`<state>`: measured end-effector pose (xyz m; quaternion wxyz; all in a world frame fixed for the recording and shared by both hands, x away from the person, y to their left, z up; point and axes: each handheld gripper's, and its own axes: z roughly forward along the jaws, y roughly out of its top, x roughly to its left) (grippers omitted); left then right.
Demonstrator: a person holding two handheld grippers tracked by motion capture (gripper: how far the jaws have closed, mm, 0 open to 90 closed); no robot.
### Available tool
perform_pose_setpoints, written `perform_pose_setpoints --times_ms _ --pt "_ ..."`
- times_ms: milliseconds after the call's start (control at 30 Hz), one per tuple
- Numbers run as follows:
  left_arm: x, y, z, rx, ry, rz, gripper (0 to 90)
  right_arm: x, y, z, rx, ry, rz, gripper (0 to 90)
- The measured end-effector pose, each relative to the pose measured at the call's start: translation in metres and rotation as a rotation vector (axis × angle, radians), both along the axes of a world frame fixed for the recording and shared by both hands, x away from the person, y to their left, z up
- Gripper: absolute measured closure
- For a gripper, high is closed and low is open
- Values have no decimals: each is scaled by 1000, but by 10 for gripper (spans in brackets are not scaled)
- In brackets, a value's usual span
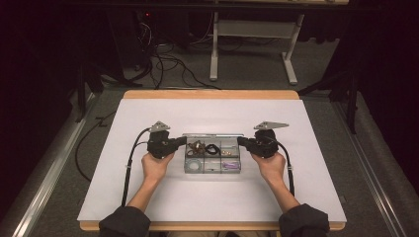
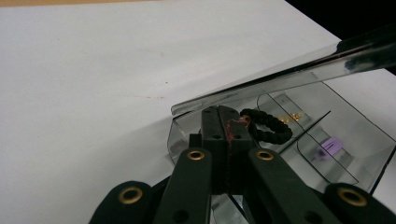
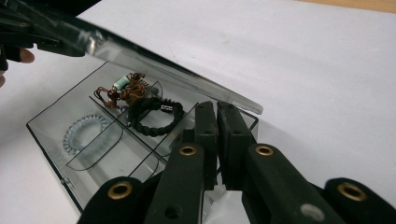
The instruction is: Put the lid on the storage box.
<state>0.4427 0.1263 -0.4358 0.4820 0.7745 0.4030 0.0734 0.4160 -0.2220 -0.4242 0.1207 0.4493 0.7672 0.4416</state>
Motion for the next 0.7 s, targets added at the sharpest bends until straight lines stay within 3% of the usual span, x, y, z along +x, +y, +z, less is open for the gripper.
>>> perform_pose_setpoints --times_ms 233,500,700 --pt "-4 -4 0 9 -14 -13 900 -4 -1 2 5 -2 -1 883" --pt "-13 -1 -4 -18 -19 -15 900 -11 -2 -3 9 -11 11 883" --pt "-16 -5 -4 18 -35 -23 900 -17 -2 -5 15 -14 14 883"
